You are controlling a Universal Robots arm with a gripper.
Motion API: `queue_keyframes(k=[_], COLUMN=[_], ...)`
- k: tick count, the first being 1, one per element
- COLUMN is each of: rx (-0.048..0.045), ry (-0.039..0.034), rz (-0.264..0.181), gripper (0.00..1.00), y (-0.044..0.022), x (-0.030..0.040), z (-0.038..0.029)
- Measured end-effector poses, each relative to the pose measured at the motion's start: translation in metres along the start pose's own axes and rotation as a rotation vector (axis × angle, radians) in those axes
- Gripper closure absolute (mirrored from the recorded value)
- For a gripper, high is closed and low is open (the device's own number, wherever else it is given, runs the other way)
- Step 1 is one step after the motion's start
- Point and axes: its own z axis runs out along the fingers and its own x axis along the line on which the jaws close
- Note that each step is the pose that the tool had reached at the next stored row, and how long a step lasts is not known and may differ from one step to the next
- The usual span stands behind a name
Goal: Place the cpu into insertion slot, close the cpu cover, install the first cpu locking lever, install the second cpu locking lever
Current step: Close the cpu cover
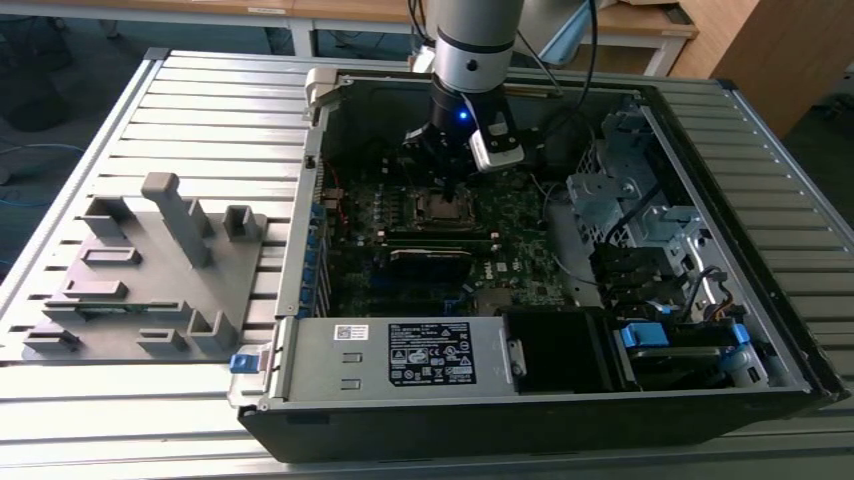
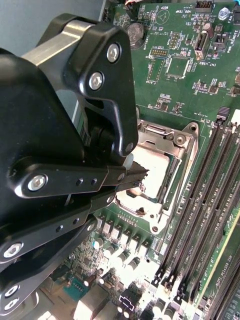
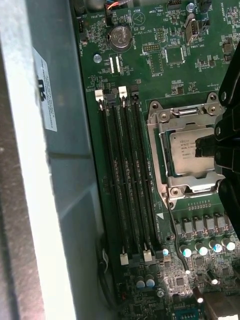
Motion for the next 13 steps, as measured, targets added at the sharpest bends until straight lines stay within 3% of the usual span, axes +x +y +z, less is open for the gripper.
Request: queue_keyframes(k=[13], rx=[-0.0002], ry=[0.0], rz=[0.0], gripper=[0.9], y=[-0.0011], x=[0.0068], z=[0.0021])
